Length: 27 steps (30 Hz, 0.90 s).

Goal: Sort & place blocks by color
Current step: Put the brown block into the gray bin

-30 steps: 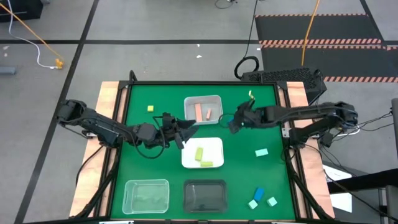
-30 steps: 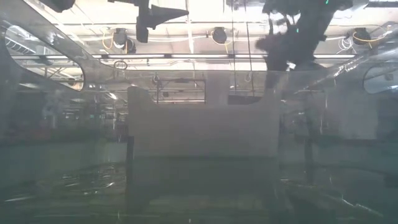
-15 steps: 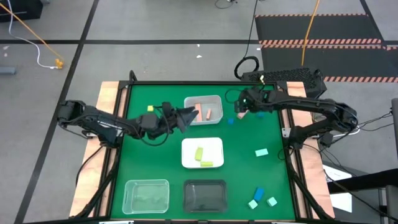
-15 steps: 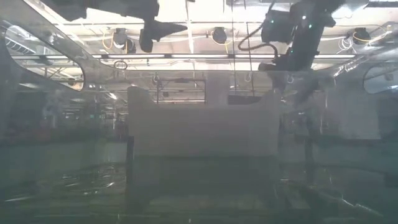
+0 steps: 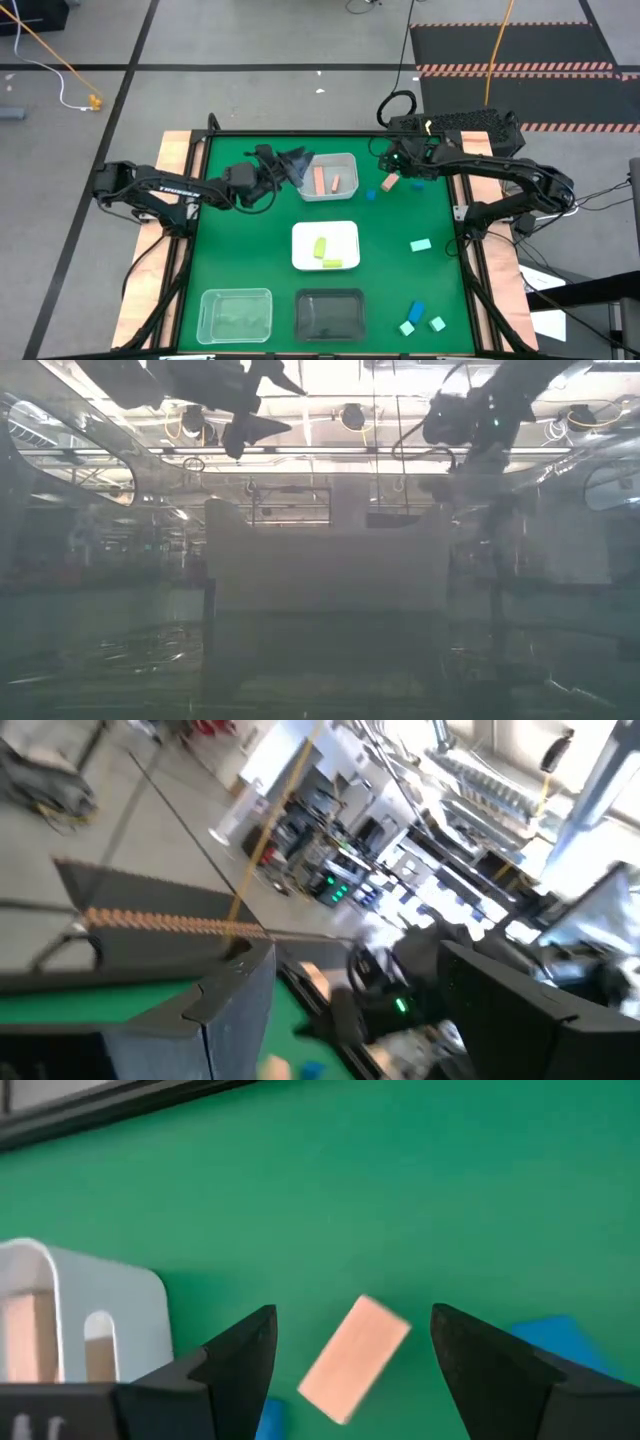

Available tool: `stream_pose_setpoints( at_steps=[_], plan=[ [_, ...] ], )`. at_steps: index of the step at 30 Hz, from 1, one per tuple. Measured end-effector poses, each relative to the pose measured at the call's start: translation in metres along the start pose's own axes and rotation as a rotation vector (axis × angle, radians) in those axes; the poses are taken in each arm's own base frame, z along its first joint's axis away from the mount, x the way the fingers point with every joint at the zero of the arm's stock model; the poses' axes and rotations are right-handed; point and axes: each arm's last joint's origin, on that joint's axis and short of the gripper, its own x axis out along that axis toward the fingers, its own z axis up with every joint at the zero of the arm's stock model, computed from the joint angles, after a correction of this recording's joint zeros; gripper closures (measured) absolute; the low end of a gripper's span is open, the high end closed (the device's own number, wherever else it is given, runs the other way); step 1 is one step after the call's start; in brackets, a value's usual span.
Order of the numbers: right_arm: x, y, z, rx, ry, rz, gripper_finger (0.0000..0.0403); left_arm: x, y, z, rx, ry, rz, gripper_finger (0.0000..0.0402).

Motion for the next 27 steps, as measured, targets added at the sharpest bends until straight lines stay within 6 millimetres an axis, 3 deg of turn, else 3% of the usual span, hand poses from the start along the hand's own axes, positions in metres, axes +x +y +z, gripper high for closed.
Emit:
stream_pose_setpoints(
  at_steps=[6, 12, 19, 27],
  plan=[
    [0.021, -0.010, -0.017, 0.189, 0.015, 0.067, 0.0148, 0.009, 0.012, 0.018, 0.137, -0.076, 0.031, 0.0124],
    [0.024, -0.016, -0.027, 0.295, -0.004, 0.041, 0.0148, 0.010, 0.020, 0.037, 0.315, -0.130, 0.074, 0.0124],
    [0.040, -0.011, -0.034, 0.335, 0.005, 0.014, 0.0148, 0.011, 0.030, 0.054, 0.413, -0.169, 0.123, 0.0124],
    [0.063, -0.008, -0.041, 0.316, 0.010, -0.029, 0.0152, 0.013, 0.035, 0.057, 0.417, -0.171, 0.147, 0.0123]
  ],
)
